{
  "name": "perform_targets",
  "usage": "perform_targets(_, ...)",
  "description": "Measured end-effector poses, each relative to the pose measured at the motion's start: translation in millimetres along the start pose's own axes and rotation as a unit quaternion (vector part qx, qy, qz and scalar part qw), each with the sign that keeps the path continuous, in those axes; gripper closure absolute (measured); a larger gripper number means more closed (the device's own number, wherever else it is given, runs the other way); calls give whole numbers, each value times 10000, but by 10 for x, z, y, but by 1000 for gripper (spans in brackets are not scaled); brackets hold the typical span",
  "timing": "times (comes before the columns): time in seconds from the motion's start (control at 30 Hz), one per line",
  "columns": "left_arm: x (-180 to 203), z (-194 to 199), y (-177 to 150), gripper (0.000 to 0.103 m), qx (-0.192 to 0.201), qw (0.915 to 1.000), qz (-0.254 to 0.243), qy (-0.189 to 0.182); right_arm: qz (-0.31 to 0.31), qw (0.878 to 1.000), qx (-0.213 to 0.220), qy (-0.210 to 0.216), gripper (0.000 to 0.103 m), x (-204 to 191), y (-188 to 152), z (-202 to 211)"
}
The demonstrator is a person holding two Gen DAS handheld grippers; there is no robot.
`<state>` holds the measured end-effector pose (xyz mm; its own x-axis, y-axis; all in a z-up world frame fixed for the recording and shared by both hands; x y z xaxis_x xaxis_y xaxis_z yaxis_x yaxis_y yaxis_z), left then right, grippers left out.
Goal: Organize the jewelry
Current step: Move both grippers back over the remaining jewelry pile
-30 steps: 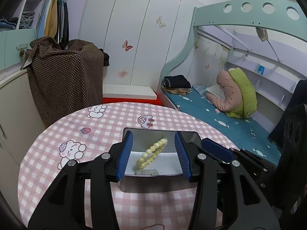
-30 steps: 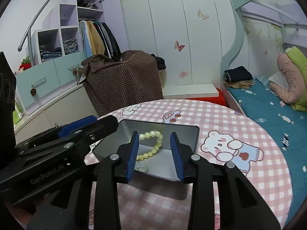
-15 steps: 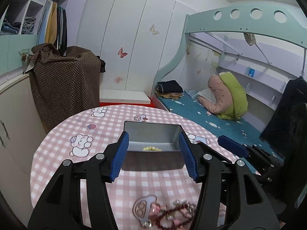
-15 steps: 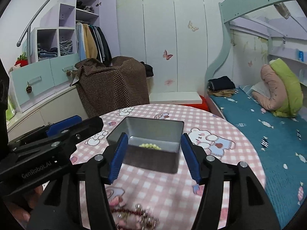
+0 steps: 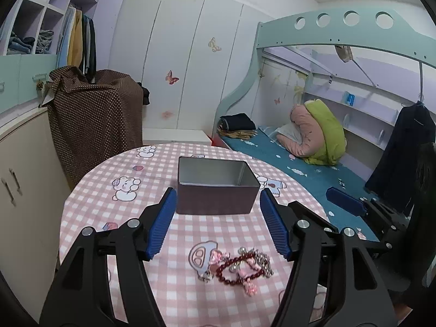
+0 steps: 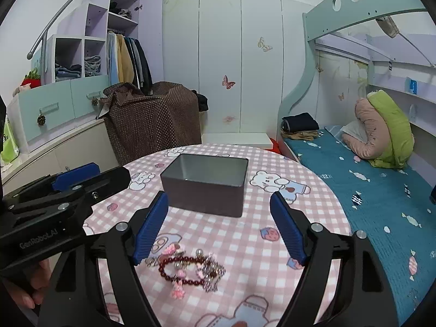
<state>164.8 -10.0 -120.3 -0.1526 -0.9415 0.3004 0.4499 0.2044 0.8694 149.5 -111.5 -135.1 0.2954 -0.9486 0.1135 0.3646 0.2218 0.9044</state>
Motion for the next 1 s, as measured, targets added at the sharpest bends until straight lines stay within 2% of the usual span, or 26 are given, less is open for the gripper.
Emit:
perform_targets(0.17,-42,67,-125,37,-98,9999,-36,88,9,9999,-130,6,25,-43,-122,24)
perform_targets(0.57,-242,-15,-355,35,-396,9985,47,365,-14,9990,-448,41,24,-17,-360,-61)
perform_targets(0.7,-329,-133,-480,35,-606,9955,-141,717,-307,9984,-449,161,23,92,-387,-80)
perform_targets(1.0,-404,-422,-866,35,-1209,9887,-225,852,-470,9965,-687,34,21,316,-566,-194)
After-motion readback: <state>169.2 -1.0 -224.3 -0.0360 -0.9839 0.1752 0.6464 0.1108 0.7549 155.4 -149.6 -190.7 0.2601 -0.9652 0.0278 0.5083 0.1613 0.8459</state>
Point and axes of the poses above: each gripper's, at about its wrist camera, not at the fingertips, and z roughly against the way its jaws point, x to its right, y to its top, the point moved 10 cm from there along -z, roughly the way its jaws point, and after that the axes turned 9 degrees about z, right-handed, at the moved point
